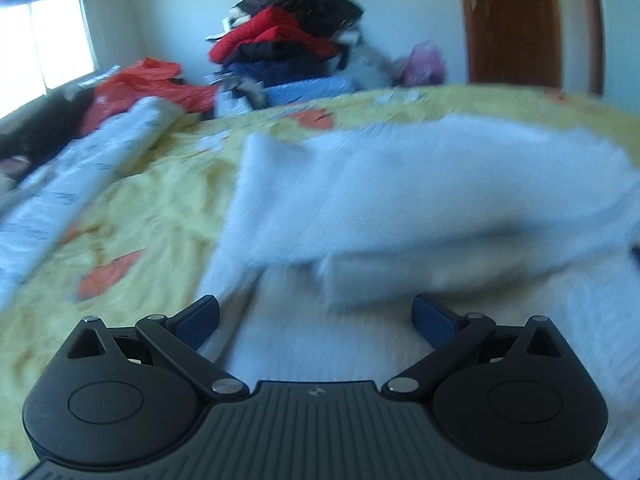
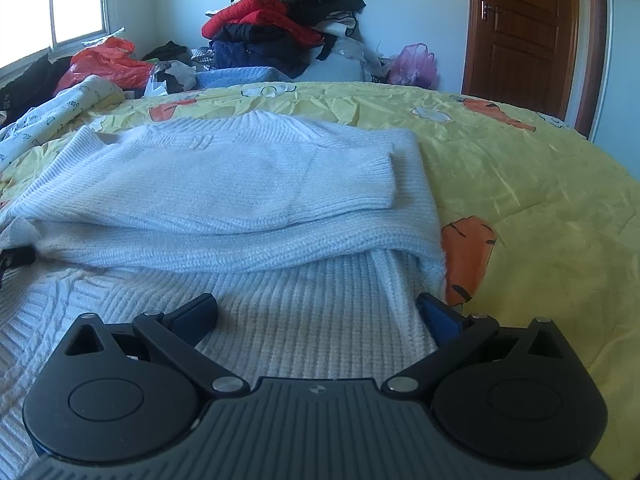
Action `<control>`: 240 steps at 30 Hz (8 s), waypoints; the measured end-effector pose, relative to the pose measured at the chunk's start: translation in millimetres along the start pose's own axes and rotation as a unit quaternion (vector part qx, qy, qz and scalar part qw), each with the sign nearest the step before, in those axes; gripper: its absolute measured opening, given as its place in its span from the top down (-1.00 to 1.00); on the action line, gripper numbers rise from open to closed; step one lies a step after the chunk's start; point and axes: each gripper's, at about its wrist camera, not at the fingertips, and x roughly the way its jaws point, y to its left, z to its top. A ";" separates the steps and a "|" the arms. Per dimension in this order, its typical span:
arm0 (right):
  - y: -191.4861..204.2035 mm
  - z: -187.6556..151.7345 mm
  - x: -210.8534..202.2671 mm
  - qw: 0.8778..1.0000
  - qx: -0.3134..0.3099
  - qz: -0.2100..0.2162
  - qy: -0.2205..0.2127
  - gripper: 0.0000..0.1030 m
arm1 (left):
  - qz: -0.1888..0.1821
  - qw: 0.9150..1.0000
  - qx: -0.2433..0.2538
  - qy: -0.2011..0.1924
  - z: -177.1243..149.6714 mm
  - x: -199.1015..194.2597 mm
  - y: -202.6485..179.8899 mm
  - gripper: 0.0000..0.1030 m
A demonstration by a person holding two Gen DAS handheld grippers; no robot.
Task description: Fold small clothes
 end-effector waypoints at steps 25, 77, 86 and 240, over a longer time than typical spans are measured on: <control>0.5 -0.9 -0.5 1.000 -0.002 -0.006 -0.001 -0.95 | -0.061 0.996 -0.069 0.018 -34.0 -16.4 18.6 -1.00; 14.0 -60.1 -88.3 1.000 0.000 0.005 0.002 -1.00 | -0.071 0.995 -0.064 0.006 -77.3 -66.9 16.2 -1.00; 26.3 -89.1 -107.2 1.000 -0.023 -0.004 -0.011 -0.98 | -0.067 0.996 -0.063 0.008 -77.2 -69.1 15.9 -1.00; -162.1 126.0 184.7 0.858 0.423 0.281 0.071 0.52 | -0.169 0.946 -0.260 0.096 157.9 210.1 132.6 0.67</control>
